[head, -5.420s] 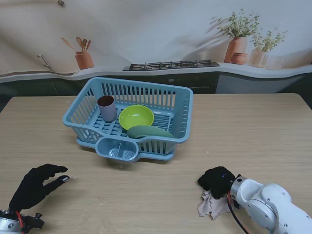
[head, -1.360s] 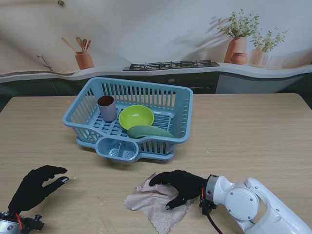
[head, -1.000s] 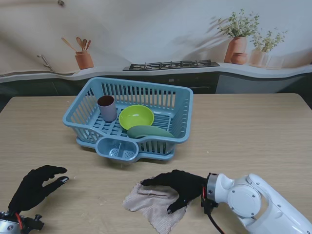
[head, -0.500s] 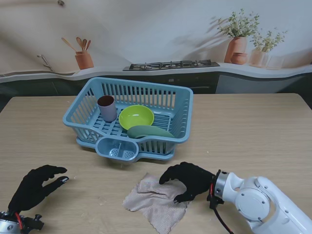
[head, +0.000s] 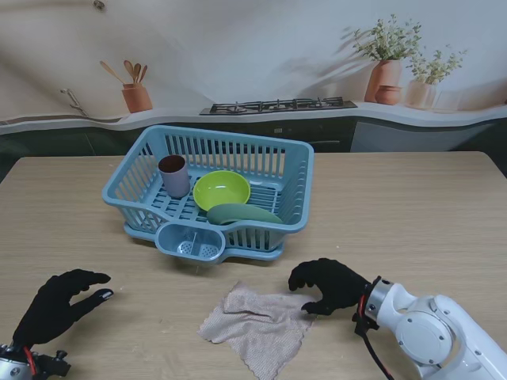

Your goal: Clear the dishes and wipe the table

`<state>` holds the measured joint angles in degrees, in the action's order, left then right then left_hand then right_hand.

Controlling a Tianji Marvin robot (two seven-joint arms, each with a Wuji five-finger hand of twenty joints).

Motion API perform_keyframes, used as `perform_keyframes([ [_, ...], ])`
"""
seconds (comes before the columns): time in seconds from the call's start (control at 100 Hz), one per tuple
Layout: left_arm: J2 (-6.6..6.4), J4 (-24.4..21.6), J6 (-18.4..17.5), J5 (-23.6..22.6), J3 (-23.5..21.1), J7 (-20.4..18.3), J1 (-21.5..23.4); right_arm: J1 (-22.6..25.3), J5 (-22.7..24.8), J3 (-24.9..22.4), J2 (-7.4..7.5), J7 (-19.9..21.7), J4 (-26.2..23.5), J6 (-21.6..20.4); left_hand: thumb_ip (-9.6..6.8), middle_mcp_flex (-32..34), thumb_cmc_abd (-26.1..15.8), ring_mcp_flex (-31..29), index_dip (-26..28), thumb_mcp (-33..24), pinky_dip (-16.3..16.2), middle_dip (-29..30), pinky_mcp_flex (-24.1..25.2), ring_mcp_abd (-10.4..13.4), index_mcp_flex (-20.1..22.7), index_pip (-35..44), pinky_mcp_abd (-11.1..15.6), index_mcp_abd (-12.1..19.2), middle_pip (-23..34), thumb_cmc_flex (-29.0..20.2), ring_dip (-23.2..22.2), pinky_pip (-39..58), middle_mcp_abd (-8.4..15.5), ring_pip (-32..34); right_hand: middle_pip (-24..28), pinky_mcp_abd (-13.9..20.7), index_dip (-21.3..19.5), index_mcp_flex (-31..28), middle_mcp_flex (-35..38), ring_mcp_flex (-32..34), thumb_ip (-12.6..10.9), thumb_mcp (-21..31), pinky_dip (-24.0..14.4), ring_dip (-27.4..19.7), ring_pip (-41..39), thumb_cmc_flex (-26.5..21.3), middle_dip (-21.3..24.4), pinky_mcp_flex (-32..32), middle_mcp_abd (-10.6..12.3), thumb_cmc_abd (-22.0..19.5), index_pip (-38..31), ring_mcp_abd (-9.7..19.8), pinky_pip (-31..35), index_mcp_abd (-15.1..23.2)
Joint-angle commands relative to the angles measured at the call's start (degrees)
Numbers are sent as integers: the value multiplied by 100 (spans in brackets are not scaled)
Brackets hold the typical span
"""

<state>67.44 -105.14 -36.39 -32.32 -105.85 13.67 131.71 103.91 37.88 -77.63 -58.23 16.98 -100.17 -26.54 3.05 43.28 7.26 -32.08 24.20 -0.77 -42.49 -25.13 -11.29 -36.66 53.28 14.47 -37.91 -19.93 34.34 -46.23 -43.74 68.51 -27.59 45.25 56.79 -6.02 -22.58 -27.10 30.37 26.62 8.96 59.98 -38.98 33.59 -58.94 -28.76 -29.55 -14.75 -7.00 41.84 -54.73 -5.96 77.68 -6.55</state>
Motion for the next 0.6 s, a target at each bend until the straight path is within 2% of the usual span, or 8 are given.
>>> perform_keyframes([
  [0.0,-35,-126,95,16,3,-142,64,61,78,-79,-16,-55,107,-27,-119,-135,-113,72,47,157,101,137,116,-126,-23,-86,18,57,-58,104,56,-48,-21,-32,181,94,-85,-91,125,139,-98,186,-125,104,-213,-82,-79,-108,-23,-150,-112,-89,214,-34],
  [0.19,-92,-263,391,-29,40,-360,133,103,243,-274,-52,-243,234,24,-120,-202,-101,158,57,152,143,158,164,-87,-50,-88,54,88,-109,82,90,-104,17,-108,208,195,-69,-299,330,294,-139,280,-353,169,-365,-72,-74,-346,-52,-332,-161,-179,705,-20],
  [0.42,-190,-524,743,71,100,-860,260,112,579,-510,-86,-538,448,-24,-130,-414,-73,398,102,137,262,205,344,67,-88,-73,262,132,-228,33,184,-249,128,-309,208,188,-58,-349,384,322,-137,302,-388,173,-375,-51,-67,-383,-59,-335,-173,-196,744,-22],
  [0.59,-219,-668,843,-7,153,-962,355,102,671,-623,-121,-737,569,95,-137,-459,-28,463,119,122,322,237,379,150,-100,-77,323,133,-291,-17,260,-276,203,-432,200,187,-43,-402,425,341,-140,318,-402,171,-374,-81,-59,-400,-78,-343,-166,-215,758,-22],
])
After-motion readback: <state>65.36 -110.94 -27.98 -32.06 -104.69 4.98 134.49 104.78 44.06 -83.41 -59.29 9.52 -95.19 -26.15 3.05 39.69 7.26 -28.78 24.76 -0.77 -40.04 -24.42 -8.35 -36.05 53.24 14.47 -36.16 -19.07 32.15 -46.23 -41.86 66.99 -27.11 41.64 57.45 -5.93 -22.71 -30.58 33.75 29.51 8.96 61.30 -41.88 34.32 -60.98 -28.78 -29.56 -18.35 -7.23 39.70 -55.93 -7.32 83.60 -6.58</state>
